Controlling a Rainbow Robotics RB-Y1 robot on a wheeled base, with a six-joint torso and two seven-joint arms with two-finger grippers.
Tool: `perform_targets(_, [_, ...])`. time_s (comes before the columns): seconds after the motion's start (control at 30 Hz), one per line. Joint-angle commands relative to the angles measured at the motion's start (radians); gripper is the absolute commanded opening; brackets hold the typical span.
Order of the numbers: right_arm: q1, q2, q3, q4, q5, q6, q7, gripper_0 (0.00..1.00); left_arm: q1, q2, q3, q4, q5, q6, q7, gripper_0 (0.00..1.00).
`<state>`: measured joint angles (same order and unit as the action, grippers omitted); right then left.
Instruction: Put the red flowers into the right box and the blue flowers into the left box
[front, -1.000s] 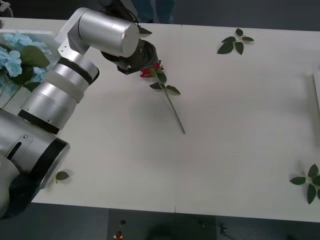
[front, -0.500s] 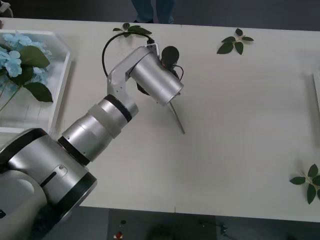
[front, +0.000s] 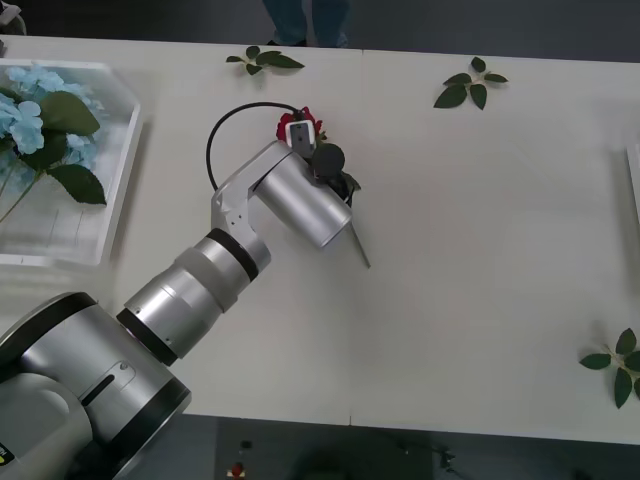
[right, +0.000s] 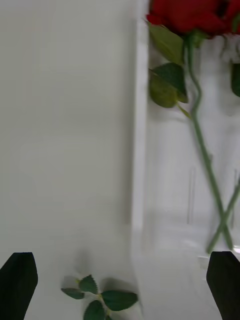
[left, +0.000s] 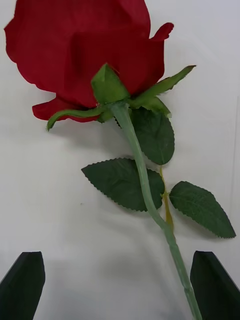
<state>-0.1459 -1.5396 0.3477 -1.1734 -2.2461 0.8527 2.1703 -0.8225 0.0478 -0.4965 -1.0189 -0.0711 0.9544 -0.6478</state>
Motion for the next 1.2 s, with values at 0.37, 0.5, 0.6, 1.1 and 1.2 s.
perform_targets(0.37, [-0.015,0.294,-0.28,-0.219,-0.029,0.141,0.402,1.0,-0.053,-0.003,-0.094,0.065,0.014,-0.149,-0.053,0.84])
perform_targets(0.5, [-0.015,0.337,-0.28,-0.292,-0.026,0.144,0.497,1.0,-0.06,-0.003,-0.114,0.065,0.025,-0.171,-0.055,0.84])
perform_targets(0.6, [-0.017,0.36,-0.28,-0.354,-0.026,0.15,0.535,1.0,-0.061,-0.003,-0.116,0.066,0.024,-0.177,-0.056,0.81])
perform_targets(1.1, [-0.076,0.469,-0.28,-0.402,-0.148,0.318,0.535,1.0,-0.06,-0.002,-0.116,0.14,-0.004,-0.178,-0.099,0.6])
perform_targets(1.2, [-0.081,0.48,-0.28,-0.402,-0.173,0.333,0.535,1.0,-0.06,-0.002,-0.117,0.161,-0.019,-0.178,-0.104,0.61])
